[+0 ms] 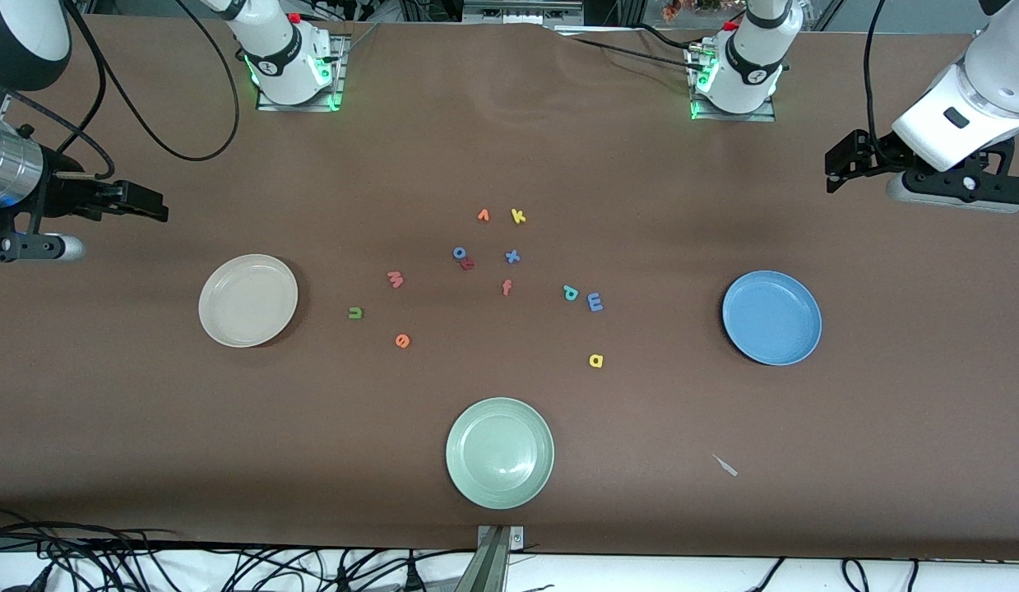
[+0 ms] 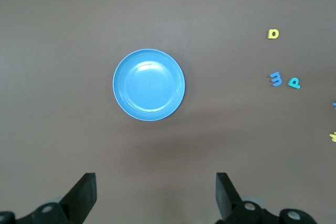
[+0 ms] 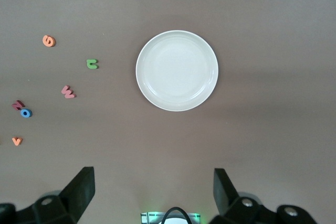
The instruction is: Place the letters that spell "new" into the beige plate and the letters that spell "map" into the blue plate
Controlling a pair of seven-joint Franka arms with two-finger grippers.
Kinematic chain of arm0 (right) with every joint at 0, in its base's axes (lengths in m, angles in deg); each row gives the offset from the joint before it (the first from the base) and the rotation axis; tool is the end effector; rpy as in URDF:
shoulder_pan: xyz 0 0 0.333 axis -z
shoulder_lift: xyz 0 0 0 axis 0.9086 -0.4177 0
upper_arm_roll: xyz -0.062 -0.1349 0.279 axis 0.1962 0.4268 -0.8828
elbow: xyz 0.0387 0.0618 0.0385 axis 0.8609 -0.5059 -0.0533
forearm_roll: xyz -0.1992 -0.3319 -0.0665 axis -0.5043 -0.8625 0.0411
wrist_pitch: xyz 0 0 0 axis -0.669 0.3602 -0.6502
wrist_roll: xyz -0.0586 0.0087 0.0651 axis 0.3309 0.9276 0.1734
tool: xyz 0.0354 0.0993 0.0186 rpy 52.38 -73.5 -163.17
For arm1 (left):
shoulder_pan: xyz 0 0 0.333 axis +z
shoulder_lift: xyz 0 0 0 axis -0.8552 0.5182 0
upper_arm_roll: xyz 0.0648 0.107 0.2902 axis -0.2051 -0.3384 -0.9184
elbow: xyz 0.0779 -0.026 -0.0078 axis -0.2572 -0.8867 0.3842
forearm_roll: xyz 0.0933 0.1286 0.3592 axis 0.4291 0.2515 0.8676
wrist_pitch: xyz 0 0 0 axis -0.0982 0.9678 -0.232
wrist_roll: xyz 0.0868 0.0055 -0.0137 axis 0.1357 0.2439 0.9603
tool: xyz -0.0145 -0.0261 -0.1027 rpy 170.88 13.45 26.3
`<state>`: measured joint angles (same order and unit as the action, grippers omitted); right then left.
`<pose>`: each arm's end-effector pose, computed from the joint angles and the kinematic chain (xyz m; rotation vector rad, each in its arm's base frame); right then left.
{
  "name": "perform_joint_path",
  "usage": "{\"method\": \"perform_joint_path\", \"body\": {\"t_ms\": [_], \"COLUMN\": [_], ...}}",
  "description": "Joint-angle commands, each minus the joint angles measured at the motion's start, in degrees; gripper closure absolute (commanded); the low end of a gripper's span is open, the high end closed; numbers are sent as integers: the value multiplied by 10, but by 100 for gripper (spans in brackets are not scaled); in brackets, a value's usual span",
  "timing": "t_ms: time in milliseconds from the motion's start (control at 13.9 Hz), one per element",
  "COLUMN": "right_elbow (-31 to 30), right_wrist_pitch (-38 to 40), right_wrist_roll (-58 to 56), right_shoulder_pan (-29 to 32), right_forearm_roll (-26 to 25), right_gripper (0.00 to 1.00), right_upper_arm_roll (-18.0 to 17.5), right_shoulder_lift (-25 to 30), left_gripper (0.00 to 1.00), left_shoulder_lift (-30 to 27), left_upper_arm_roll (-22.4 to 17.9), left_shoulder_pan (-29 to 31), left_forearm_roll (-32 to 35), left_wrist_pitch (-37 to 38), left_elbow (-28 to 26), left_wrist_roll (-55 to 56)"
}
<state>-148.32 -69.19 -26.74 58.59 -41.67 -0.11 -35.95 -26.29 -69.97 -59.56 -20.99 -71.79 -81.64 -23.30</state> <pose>0.5819 0.0112 0.5519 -3.1107 0.0300 0.2984 0.5317 -0.0628 0.6049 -3.0935 0.2053 0.0856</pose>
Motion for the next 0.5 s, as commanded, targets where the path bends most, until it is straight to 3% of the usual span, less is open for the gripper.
{"method": "perform_joint_path", "body": {"t_ms": [0,287,431], "right_elbow": [-3,0,-1], "right_wrist_pitch": [1,-17,-63], "right_wrist_roll": [-8,-15,-15], "right_shoulder_pan": [6,-26,-43], "right_forearm_roll": [0,-1,2], "right_gripper": [0,0,0], "right_upper_arm_roll": [-8,-12,-15], "right_shoulder_lift": [-8,-51,-77], "left_gripper": [0,0,0], "left_shoulder_lift": [8,20,26], "left_upper_arm_roll": [-2,-1,4], "left_shoulder_pan": [0,-2,-8], "left_forearm_roll": [-6,-7,-8], "left_wrist_pitch": [-1,-7,-18], "left_elbow": [8,12,14], "left_wrist_roll": [-9,-6,-6]}}
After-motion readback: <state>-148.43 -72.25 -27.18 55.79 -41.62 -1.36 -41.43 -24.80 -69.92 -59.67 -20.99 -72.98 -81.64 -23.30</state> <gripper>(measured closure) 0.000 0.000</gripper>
